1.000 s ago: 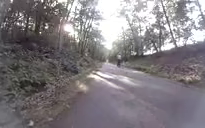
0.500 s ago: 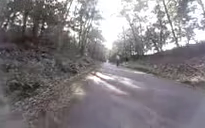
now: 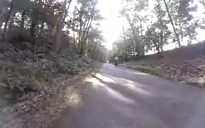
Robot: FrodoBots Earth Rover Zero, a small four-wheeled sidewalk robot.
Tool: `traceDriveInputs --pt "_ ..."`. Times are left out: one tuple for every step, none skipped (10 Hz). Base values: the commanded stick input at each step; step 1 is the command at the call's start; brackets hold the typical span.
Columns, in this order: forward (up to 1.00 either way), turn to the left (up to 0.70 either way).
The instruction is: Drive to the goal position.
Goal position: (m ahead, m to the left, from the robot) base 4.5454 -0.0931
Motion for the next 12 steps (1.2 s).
traceDriveInputs --pt "0.7 -0.01" --pt "0.7 -0.01" --pt "0.7 -0.01" --pt "0.7 -0.01" --pt "0.7 -0.01" --pt "0.7 -0.01" --pt "0.7 -0.01" --pt "0.7 -0.01" --pt "0.7 -0.01" --pt "0.7 -0.01" --pt "0.7 -0.02" --pt "0.7 -0.28"
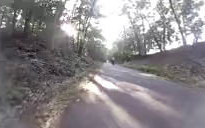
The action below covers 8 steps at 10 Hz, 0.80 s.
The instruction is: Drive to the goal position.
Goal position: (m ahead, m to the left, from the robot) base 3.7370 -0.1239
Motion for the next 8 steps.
traceDriveInputs --pt "0.7 -0.03" --pt "0.7 -0.02" --pt "0.7 -0.02" --pt "0.7 -0.01" --pt "0.7 -0.01" --pt "0.7 -0.01" --pt "0.7 -0.01" --pt "0.7 -0.01"
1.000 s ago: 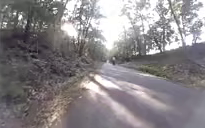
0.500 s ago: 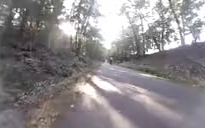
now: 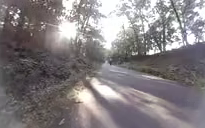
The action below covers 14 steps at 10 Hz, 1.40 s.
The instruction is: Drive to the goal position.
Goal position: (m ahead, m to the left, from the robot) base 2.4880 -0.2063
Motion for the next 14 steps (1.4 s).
traceDriveInputs --pt "0.7 -0.01" --pt "0.7 -0.01" --pt "0.7 -0.01" --pt "0.7 -0.01" --pt "0.7 -0.01" --pt "0.7 -0.01" --pt "0.7 -0.01" --pt "0.7 -0.01" --pt "0.7 -0.01" --pt "0.7 -0.01" --pt "0.7 -0.01" --pt "0.7 -0.01" --pt "0.7 -0.01" --pt "0.7 -0.01"
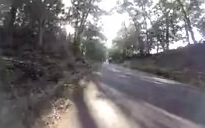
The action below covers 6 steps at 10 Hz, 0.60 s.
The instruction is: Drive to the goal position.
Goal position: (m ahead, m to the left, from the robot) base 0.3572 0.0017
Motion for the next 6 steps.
traceDriveInputs --pt "0.7 -0.01" --pt "0.7 -0.01" --pt "0.7 -0.01" --pt "0.7 -0.35" --pt "0.7 -0.35" --pt "0.7 -0.35"
